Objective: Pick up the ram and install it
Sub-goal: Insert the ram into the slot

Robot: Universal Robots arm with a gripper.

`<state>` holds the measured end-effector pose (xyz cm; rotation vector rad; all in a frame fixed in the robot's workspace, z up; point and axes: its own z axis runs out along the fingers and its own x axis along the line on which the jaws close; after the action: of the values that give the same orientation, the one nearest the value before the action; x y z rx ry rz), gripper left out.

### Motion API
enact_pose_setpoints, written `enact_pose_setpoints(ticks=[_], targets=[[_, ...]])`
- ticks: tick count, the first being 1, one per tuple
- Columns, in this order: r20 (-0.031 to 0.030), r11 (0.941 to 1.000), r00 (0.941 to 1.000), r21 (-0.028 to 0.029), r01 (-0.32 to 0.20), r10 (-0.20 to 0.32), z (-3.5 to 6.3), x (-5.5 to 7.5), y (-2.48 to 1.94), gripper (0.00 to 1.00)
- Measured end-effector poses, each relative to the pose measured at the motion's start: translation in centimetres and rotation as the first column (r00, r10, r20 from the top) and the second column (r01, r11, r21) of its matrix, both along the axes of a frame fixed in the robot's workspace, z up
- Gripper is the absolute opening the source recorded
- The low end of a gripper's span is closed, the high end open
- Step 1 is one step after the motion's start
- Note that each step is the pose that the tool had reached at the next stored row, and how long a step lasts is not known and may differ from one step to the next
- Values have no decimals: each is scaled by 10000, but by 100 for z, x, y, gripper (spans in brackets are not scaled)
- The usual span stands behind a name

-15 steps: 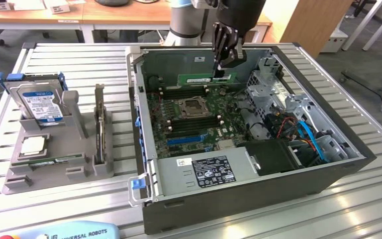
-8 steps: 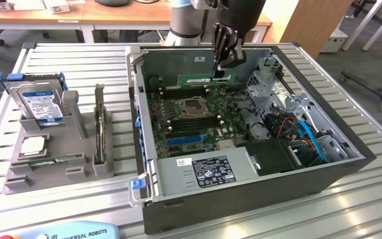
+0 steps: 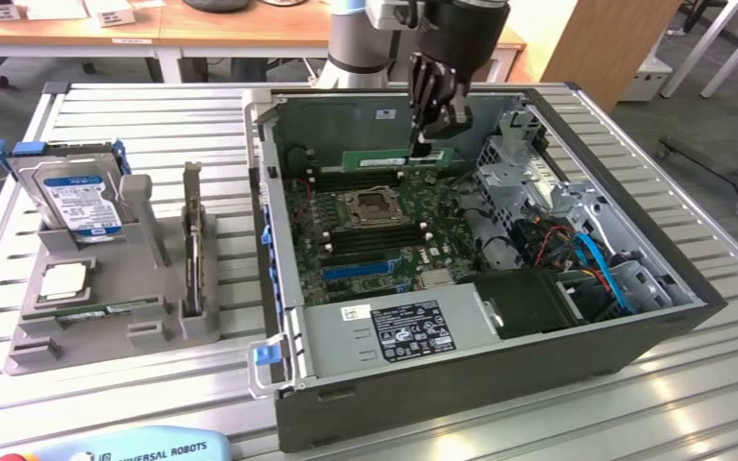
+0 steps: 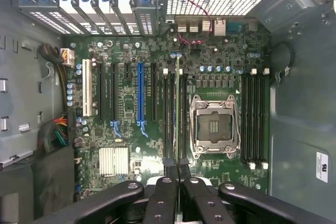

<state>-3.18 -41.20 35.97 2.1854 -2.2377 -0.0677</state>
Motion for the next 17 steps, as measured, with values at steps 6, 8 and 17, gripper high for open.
enact_pose_setpoints(ticks=[6,8,17], targets=[[0,10000,10000,1,0,0,-86,0,0,11],[1,10000,10000,2,0,0,-110,0,0,11],[0,10000,10000,14,0,0,-211,0,0,11]])
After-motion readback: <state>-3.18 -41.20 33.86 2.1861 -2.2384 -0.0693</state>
